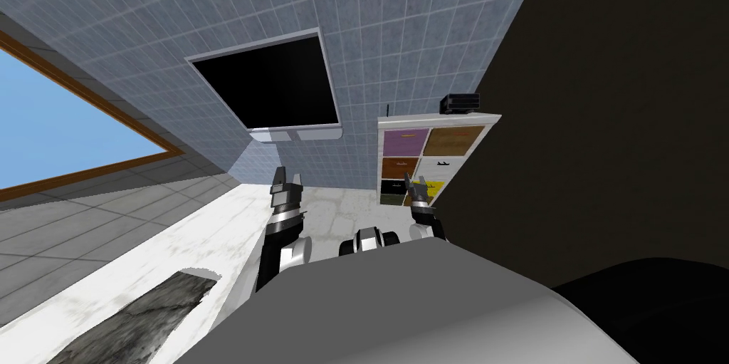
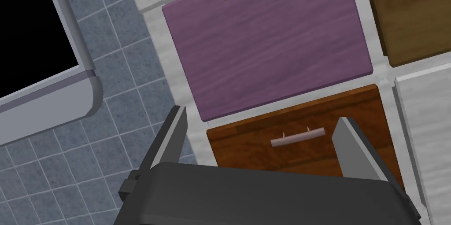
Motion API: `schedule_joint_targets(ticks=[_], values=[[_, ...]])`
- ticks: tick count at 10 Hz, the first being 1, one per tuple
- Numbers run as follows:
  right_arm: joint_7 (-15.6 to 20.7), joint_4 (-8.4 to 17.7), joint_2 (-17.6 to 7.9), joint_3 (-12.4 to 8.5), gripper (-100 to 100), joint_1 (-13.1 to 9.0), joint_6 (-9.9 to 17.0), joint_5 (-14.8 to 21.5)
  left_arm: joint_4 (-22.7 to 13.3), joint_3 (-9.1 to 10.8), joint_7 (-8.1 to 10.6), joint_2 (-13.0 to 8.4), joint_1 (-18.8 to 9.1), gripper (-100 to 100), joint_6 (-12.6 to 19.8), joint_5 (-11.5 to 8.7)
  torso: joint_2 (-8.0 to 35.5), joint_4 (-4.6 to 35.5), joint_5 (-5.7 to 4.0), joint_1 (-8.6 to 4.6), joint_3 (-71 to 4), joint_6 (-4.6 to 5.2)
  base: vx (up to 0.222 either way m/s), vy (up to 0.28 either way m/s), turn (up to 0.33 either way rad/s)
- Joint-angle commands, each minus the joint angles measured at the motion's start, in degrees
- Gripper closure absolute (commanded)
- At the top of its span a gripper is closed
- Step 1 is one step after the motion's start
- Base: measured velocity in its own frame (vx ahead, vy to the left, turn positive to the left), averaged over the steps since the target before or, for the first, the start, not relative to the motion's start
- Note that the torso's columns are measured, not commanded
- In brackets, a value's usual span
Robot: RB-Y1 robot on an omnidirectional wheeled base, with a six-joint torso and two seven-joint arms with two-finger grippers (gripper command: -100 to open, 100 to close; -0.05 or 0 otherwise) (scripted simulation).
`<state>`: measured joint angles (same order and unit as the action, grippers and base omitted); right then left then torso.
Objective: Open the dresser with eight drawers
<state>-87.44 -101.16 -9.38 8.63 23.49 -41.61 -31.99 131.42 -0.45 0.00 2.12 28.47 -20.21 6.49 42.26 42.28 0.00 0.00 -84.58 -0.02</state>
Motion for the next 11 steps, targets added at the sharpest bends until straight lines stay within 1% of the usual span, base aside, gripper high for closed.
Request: schedule_joint_targets(ticks=[1,2,3,4,5,6,7,8,9,10,11], values=[[-3.4,1.0,0.1,0.2,-100,-0.4,-0.6,-0.8,0.0,0.00,0.00,0.0,0.0,0,0.0,0.0,0.0,0.0,0.00,-0.01,0.0,0.03,0.009,-0.003,0.000],[-5.7,2.8,0.2,0.5,-100,-1.1,-1.4,-2.5,0.0,0.00,0.00,0.0,0.0,0,0.0,0.0,0.1,0.0,0.01,0.00,0.0,0.03,0.019,-0.007,0.097],[-7.1,2.8,0.2,0.5,-100,-1.1,-1.4,-2.5,0.0,0.00,0.00,0.0,0.0,0,0.0,0.0,0.0,0.0,0.00,0.00,0.0,0.00,0.021,-0.009,0.081],[-8.8,4.6,0.3,0.8,-100,-1.9,-2.1,-4.3,0.0,0.00,0.00,0.0,0.0,0,0.0,0.0,0.0,0.0,0.00,0.00,0.0,0.02,0.032,-0.012,0.135],[-10.4,4.6,0.3,0.8,-100,-1.9,-2.1,-4.3,0.0,0.00,0.00,0.0,0.0,0,0.0,0.0,0.0,0.0,0.00,-0.01,0.0,0.01,0.028,-0.016,0.059],[-11.3,4.6,0.3,0.8,-100,-1.9,-2.1,-4.3,0.0,0.01,0.00,0.0,0.0,0,0.0,0.0,0.0,0.0,0.00,-0.02,0.0,0.04,0.012,-0.009,-0.017],[-13.3,6.4,0.5,1.0,-100,-2.7,-2.8,-6.0,0.0,0.01,0.00,0.0,0.0,0,0.0,0.0,0.1,0.0,0.01,0.01,0.0,0.03,0.022,-0.012,0.107],[-14.8,6.4,0.5,1.0,-100,-2.7,-2.8,-6.0,0.0,0.00,0.00,0.0,0.0,0,0.0,0.0,0.0,0.0,0.00,0.01,0.0,0.00,0.025,-0.017,0.069],[-16.5,8.2,0.6,1.3,-100,-3.6,-3.4,-7.6,0.0,0.00,0.00,0.0,0.0,0,0.0,0.0,0.0,0.0,0.00,-0.01,0.0,0.03,0.034,-0.021,0.131],[-18.2,8.2,0.6,1.3,-100,-3.6,-3.4,-7.6,0.0,0.00,0.00,0.0,0.0,0,0.0,0.0,0.0,0.0,0.00,-0.01,0.0,0.01,0.032,-0.026,0.058],[-18.6,8.2,0.6,1.3,-100,-3.6,-3.4,-7.6,0.0,0.01,0.00,0.0,0.0,0,0.0,0.0,0.0,0.0,0.00,-0.02,0.0,0.04,0.017,-0.015,-0.019]])
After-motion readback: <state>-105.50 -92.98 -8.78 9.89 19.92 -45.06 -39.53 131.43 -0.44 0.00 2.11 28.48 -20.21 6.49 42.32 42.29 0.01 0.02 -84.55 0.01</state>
